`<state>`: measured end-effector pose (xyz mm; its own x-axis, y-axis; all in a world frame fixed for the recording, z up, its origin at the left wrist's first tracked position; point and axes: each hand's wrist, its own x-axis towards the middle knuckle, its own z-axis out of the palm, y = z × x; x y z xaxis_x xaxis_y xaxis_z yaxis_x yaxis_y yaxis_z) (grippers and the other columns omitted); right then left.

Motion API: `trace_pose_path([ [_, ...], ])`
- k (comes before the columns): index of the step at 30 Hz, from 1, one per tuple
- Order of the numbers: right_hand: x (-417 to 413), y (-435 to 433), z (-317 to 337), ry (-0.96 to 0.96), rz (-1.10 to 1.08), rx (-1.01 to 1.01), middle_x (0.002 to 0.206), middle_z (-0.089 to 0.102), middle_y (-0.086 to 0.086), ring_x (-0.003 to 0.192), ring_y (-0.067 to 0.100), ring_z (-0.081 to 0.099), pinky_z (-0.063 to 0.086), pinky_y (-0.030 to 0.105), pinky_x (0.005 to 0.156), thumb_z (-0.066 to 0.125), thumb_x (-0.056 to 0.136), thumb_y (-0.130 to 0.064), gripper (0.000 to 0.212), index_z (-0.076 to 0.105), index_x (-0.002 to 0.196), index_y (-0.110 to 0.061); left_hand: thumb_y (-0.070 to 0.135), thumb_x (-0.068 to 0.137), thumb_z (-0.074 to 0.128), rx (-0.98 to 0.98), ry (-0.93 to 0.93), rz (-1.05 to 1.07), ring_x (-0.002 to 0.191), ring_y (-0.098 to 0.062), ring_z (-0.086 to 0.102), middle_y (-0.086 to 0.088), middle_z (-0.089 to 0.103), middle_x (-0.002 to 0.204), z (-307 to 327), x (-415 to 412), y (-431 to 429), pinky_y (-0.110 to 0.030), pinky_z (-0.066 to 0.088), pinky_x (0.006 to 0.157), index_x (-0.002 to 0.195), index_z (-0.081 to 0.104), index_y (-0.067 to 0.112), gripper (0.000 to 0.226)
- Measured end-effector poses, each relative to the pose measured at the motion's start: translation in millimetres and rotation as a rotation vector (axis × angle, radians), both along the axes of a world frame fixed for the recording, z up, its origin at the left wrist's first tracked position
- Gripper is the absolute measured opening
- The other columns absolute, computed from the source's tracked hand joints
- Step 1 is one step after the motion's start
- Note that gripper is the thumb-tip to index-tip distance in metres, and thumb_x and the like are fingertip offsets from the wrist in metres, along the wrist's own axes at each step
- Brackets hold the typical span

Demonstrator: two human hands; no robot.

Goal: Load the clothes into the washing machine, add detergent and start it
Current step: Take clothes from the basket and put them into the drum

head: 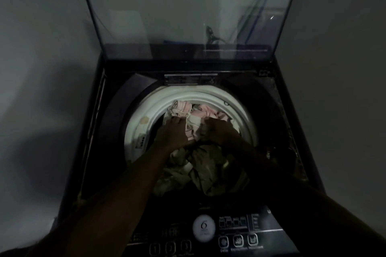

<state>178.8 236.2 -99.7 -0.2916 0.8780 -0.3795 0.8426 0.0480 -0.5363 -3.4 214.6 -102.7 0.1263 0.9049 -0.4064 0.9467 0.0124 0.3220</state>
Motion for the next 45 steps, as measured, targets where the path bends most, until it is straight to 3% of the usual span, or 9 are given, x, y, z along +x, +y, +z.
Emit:
trace_pose_path([
  [5, 29, -17, 46, -0.061, -0.068, 0.17, 0.13, 0.058, 0.011, 0.121, 0.028, 0.053, 0.045, 0.035, 0.099, 0.055, 0.086, -0.017, 0.038, 0.062, 0.123, -0.016, 0.025, 0.096, 0.05, 0.076, -0.116, 0.123, 0.136, -0.028, 0.041, -0.009, 0.047, 0.147, 34, 23, -24, -0.042, 0.038, 0.109, 0.141, 0.046, 0.013, 0.047],
  [9, 56, -36, 82, 0.035, -0.128, 0.278, 0.121, 0.063, 0.009, 0.113, 0.028, 0.059, 0.049, 0.034, 0.09, 0.058, 0.085, -0.019, 0.029, 0.068, 0.113, -0.016, 0.025, 0.097, 0.049, 0.161, -0.182, 0.181, 0.132, -0.026, 0.047, -0.002, 0.049, 0.146, 67, 57, -46, -0.041, 0.043, 0.104, 0.141, 0.047, 0.02, 0.044],
  [15, 118, -80, 119, 0.16, -0.162, 0.446, 0.114, 0.063, 0.013, 0.105, 0.029, 0.06, 0.049, 0.034, 0.085, 0.054, 0.086, -0.01, 0.027, 0.068, 0.108, -0.008, 0.015, 0.096, 0.051, 0.328, -0.259, 0.145, 0.128, -0.024, 0.05, -0.005, 0.054, 0.141, 105, 133, -85, -0.036, 0.044, 0.101, 0.138, 0.052, 0.016, 0.042],
  [19, 177, -117, 128, 0.211, -0.186, 0.526, 0.101, 0.062, 0.013, 0.093, 0.028, 0.06, 0.049, 0.034, 0.077, 0.053, 0.086, -0.011, 0.019, 0.065, 0.099, -0.006, 0.017, 0.096, 0.049, 0.444, -0.325, 0.128, 0.125, -0.023, 0.051, -0.004, 0.055, 0.137, 125, 202, -118, -0.036, 0.045, 0.099, 0.135, 0.054, 0.016, 0.039],
  [24, 256, -156, 119, 0.206, -0.197, 0.521, 0.104, 0.063, 0.011, 0.093, 0.025, 0.061, 0.046, 0.029, 0.075, 0.053, 0.088, -0.01, 0.021, 0.066, 0.103, -0.006, 0.026, 0.098, 0.049, 0.535, -0.309, 0.046, 0.121, -0.019, 0.054, 0.002, 0.057, 0.133, 131, 285, -159, -0.031, 0.043, 0.098, 0.133, 0.055, 0.019, 0.036],
  [36, 356, -207, 90, 0.191, -0.301, 0.41, 0.108, 0.066, 0.008, 0.095, 0.023, 0.062, 0.045, 0.026, 0.075, 0.051, 0.093, -0.018, 0.023, 0.067, 0.109, -0.011, 0.023, 0.1, 0.048, 0.362, -0.318, -0.059, 0.127, -0.018, 0.049, 0.001, 0.052, 0.14, 107, 377, -200, -0.032, 0.041, 0.102, 0.138, 0.05, 0.016, 0.039],
  [41, 374, -225, 68, 0.167, -0.395, 0.375, 0.104, 0.067, 0.008, 0.089, 0.018, 0.061, 0.039, 0.021, 0.069, 0.052, 0.093, -0.017, 0.021, 0.068, 0.106, -0.011, 0.021, 0.098, 0.049, 0.237, -0.316, -0.111, 0.122, -0.021, 0.053, -0.001, 0.052, 0.137, 68, 390, -196, -0.04, 0.047, 0.098, 0.136, 0.051, 0.015, 0.038],
  [45, 387, -235, 57, 0.164, -0.458, 0.336, 0.115, 0.066, 0.009, 0.103, 0.023, 0.062, 0.041, 0.02, 0.078, 0.055, 0.093, -0.02, 0.025, 0.066, 0.113, -0.01, 0.02, 0.099, 0.049, 0.157, -0.303, -0.141, 0.121, -0.021, 0.054, -0.001, 0.052, 0.136, 49, 394, -200, -0.039, 0.048, 0.096, 0.135, 0.051, 0.014, 0.037],
])
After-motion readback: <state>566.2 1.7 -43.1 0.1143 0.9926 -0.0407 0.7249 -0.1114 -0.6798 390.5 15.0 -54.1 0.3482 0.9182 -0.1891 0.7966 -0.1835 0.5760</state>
